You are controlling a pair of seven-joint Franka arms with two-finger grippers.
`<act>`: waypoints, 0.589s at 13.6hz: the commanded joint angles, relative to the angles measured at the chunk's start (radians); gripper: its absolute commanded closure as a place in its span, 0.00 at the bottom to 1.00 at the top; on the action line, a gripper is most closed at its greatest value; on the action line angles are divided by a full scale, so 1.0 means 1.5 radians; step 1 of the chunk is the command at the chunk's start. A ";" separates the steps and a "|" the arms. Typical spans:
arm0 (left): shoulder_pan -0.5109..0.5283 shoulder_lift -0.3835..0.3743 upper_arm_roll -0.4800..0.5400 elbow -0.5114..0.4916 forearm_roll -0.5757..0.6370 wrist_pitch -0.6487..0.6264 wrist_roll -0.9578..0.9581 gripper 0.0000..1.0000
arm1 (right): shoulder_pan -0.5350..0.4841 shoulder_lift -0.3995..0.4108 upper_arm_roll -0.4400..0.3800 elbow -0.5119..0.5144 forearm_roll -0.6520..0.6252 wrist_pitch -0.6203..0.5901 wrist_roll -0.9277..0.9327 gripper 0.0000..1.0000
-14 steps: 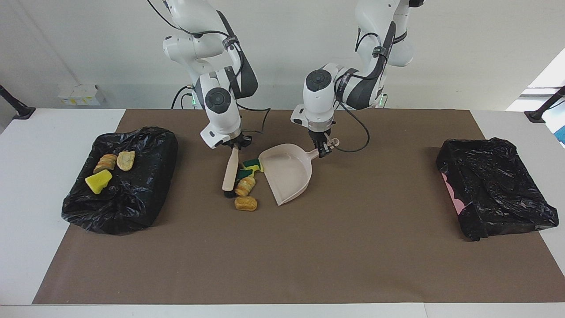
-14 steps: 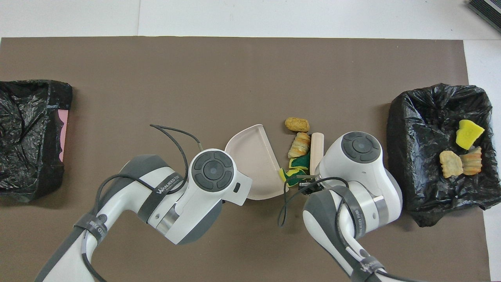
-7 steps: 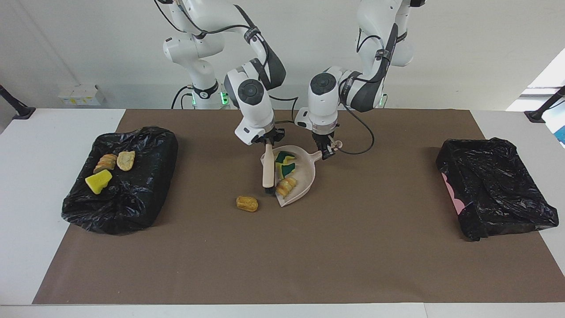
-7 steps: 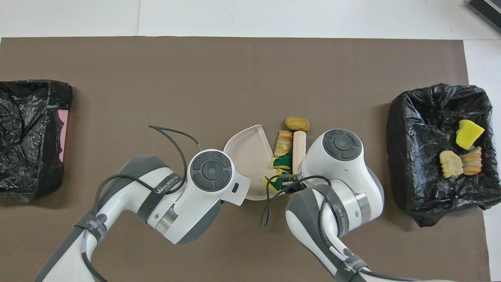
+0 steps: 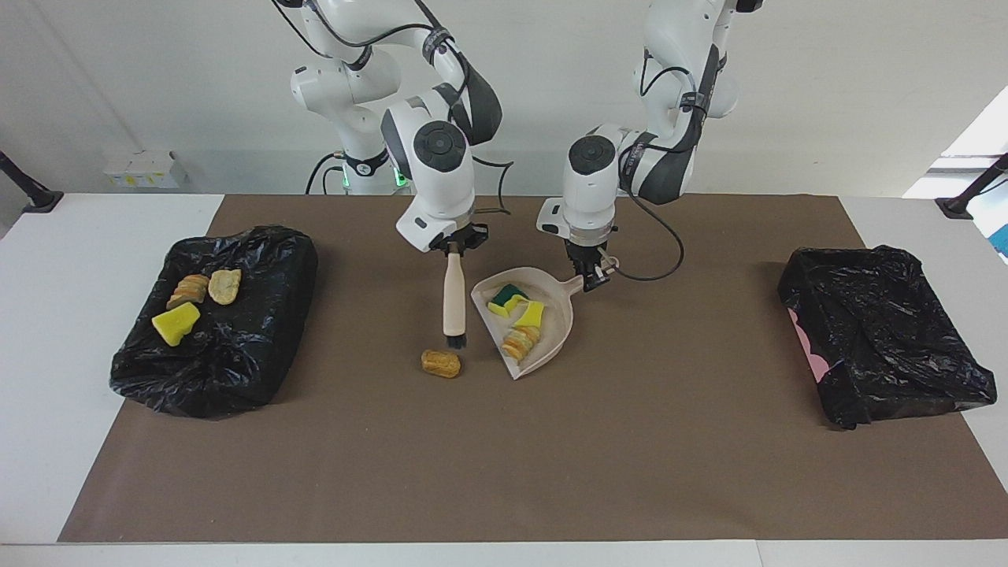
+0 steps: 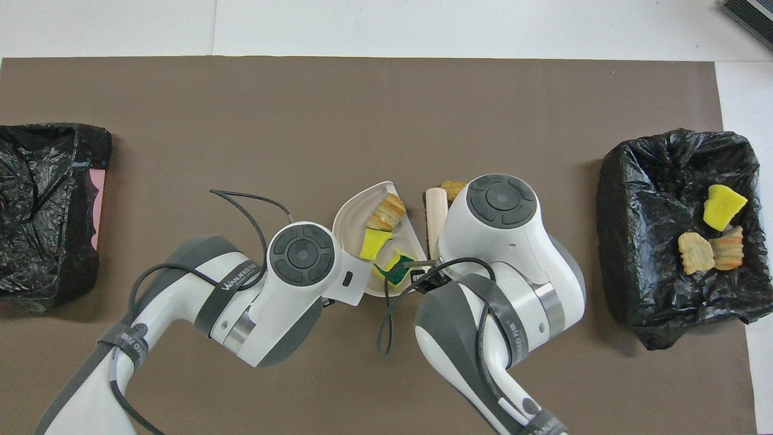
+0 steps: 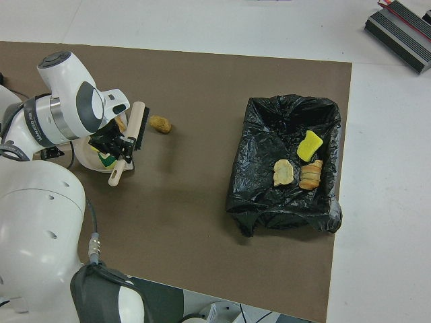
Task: Sweep and dump trash in bin
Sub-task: 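Sweep the sponge pieces into the dustpan with the brush in the right gripper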
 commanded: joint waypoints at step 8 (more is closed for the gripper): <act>0.026 -0.014 -0.003 -0.023 0.010 0.027 -0.001 1.00 | -0.070 0.120 0.010 0.047 -0.110 0.059 -0.127 1.00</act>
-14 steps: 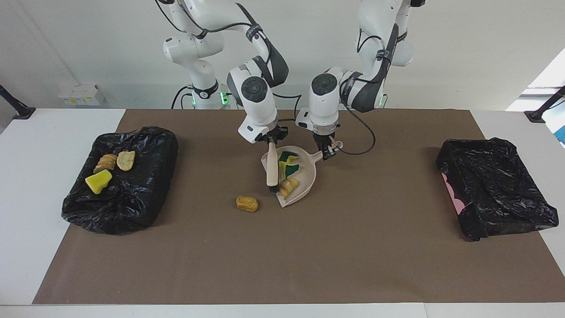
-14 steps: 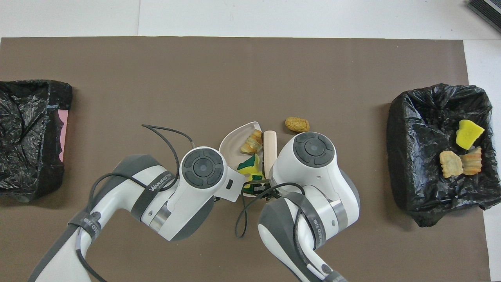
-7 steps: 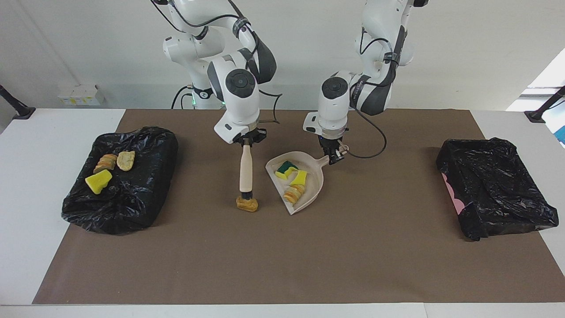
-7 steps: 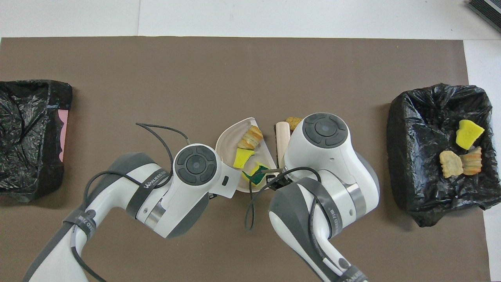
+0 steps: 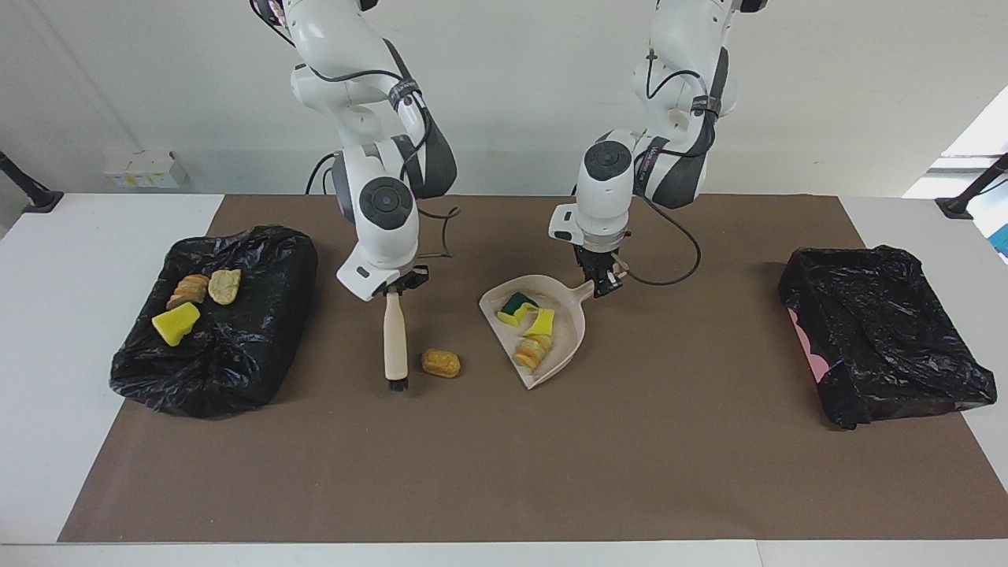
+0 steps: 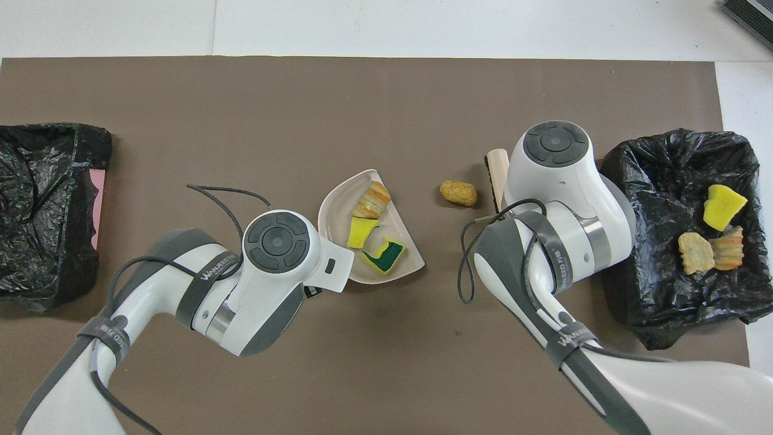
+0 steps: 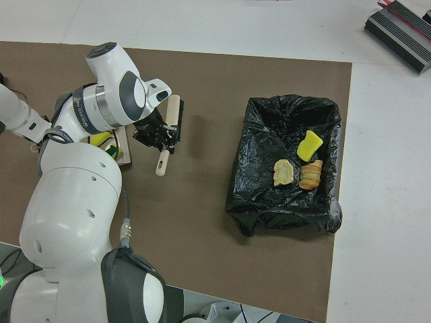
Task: Sweep and dump trash in bin
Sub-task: 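Sweep the sponge pieces into the dustpan with the brush in the right gripper, then sweep the last tan chunk into the dustpan with the right gripper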
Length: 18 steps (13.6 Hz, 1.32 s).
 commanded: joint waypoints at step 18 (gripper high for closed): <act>0.020 -0.014 -0.003 -0.020 0.010 0.018 0.006 1.00 | 0.009 -0.104 0.104 -0.026 0.175 -0.090 -0.278 1.00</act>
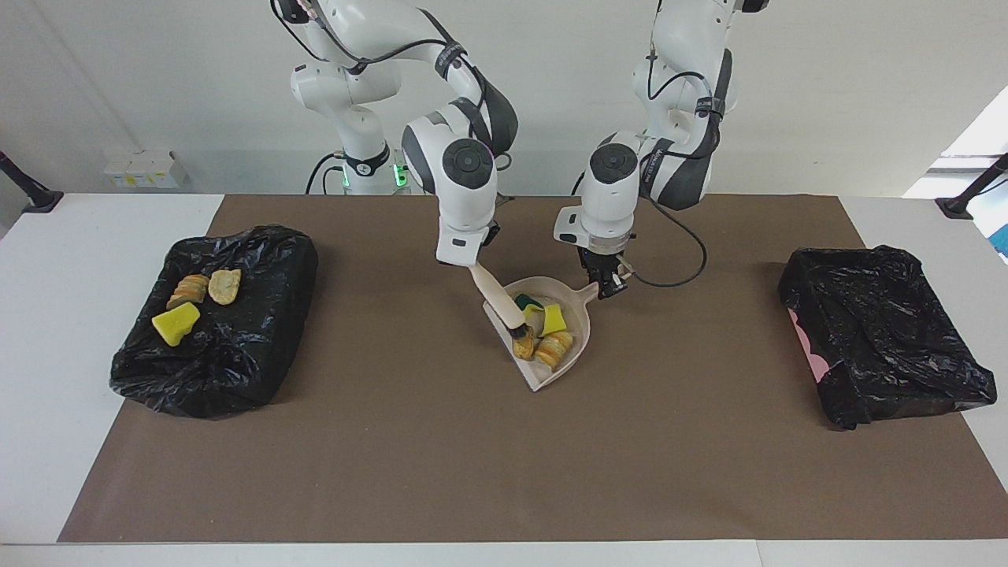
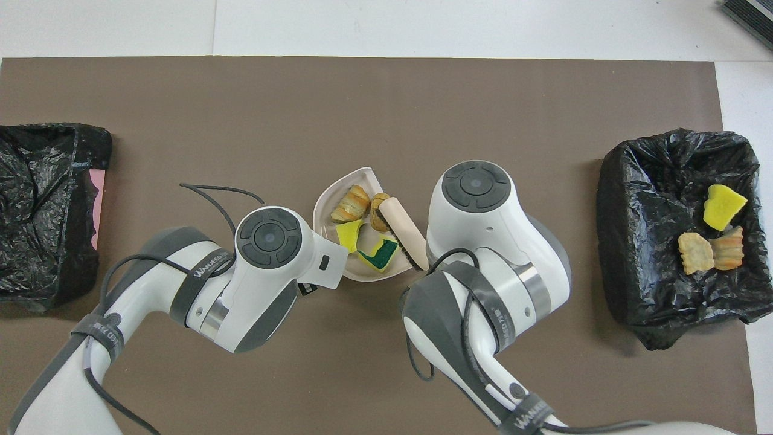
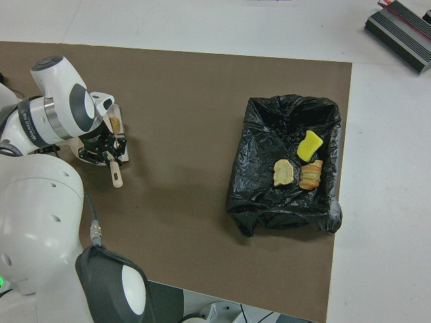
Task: Sweep and dump trash in bin
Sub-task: 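Sweep the last tan chunk into the dustpan with the right gripper, then carry the dustpan with the left gripper while the right gripper lowers the brush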
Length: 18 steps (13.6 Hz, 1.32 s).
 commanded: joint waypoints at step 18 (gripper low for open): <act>0.277 -0.095 0.001 0.095 0.010 -0.100 0.508 1.00 | 0.152 -0.022 0.008 -0.106 0.038 0.086 0.563 1.00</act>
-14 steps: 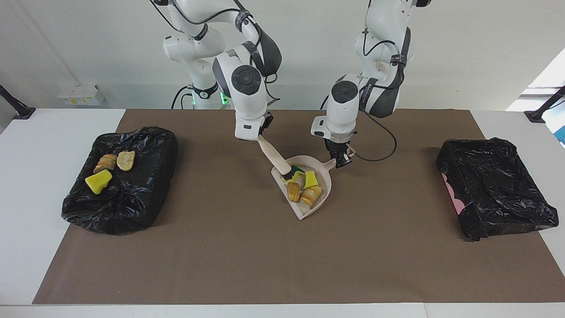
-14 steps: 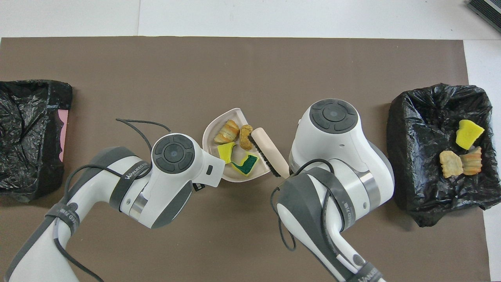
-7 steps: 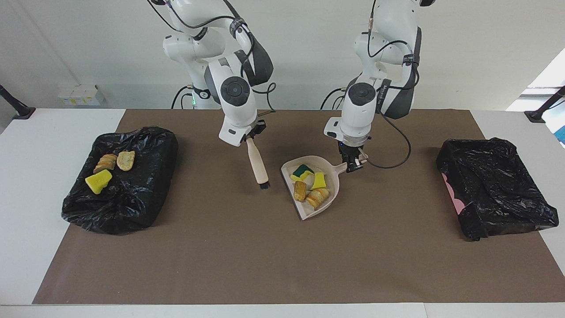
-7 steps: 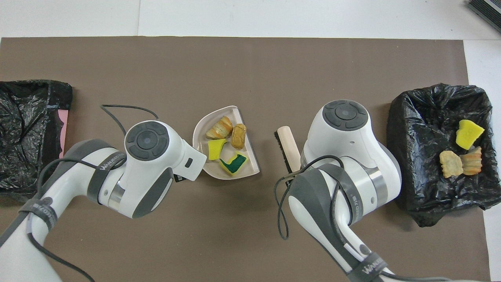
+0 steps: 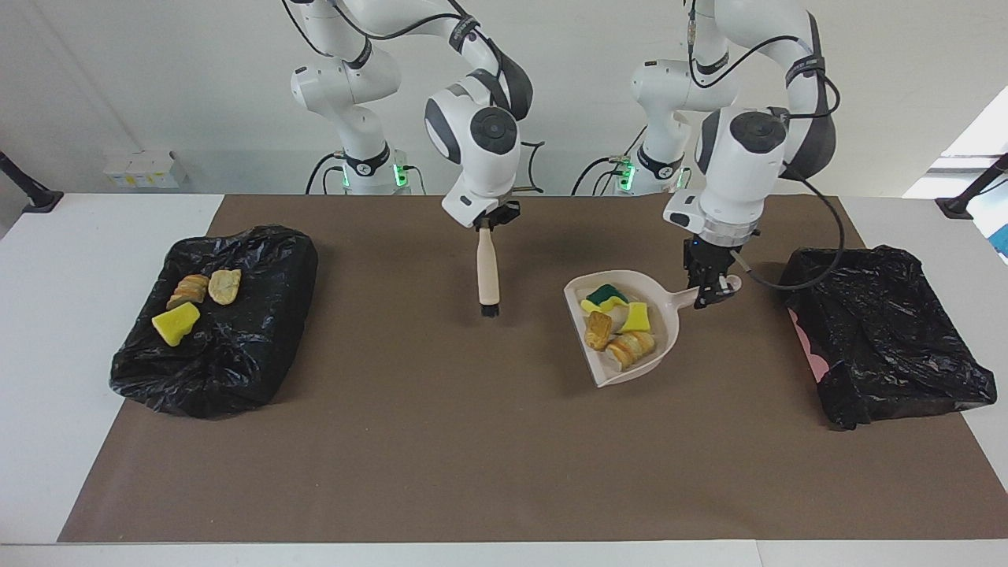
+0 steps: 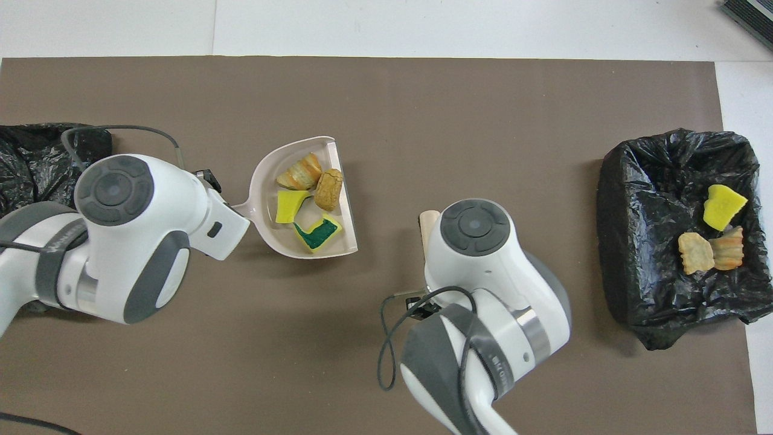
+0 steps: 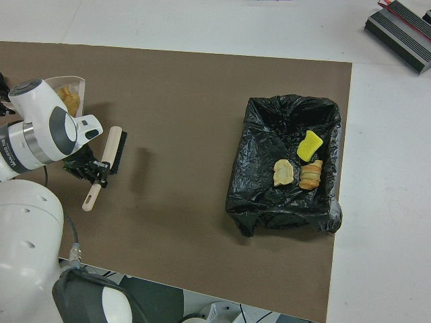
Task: Sweep and dump trash in bin
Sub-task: 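Carry the dustpan with the left gripper while the right gripper lowers the brush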
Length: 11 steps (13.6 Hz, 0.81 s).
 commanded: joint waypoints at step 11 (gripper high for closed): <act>0.415 -0.014 -0.004 0.119 -0.175 -0.122 0.353 1.00 | 0.132 0.084 0.000 0.024 0.049 0.102 0.106 0.00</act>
